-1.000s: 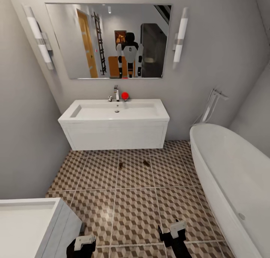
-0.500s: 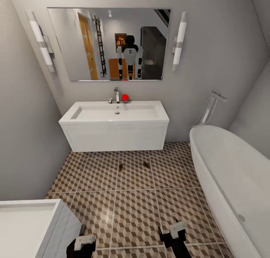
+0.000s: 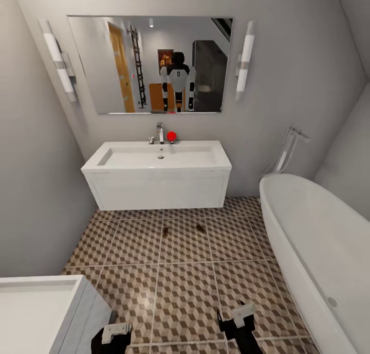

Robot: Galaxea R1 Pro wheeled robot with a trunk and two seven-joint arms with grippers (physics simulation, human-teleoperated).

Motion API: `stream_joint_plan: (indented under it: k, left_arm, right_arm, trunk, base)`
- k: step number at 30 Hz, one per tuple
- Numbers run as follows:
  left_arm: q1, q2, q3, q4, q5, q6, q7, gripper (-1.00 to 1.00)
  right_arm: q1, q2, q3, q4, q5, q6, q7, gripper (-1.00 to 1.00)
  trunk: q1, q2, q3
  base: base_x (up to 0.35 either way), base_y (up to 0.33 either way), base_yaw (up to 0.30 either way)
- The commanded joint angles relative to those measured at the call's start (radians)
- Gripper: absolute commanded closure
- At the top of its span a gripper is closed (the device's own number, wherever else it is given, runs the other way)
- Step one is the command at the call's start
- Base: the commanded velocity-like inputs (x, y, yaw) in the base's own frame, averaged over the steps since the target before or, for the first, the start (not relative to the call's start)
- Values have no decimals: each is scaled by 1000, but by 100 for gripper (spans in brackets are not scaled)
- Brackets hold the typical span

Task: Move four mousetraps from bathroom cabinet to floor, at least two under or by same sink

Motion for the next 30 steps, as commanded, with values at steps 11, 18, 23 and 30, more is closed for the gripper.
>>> stream_joint_plan:
  k: [11, 18, 23, 30]
  left_arm:
    - [-2, -1, -9, 4, 1, -5, 6, -100]
    - [-2, -1, -9, 4, 1, -5, 6, -100]
    - [-2, -1, -9, 3, 1, -5, 6, -100]
    - [-2, -1, -9, 3, 2, -5, 6, -100]
  right_arm:
    - [-1, 0, 4, 1, 10, -1, -11, -100]
    - [-1, 0, 4, 1, 10, -1, -11, -100]
    - [-1, 0, 4, 1, 10, -1, -11, -100]
    - [-1, 0, 4, 1, 10, -1, -11, -100]
  trunk:
    - [1, -2, 9]
    - [1, -2, 15]
    - [1, -2, 19]
    - [1, -2, 25]
  base:
    - [0, 0, 0]
    - [0, 0, 0]
    - [0, 0, 0]
    - [0, 0, 0]
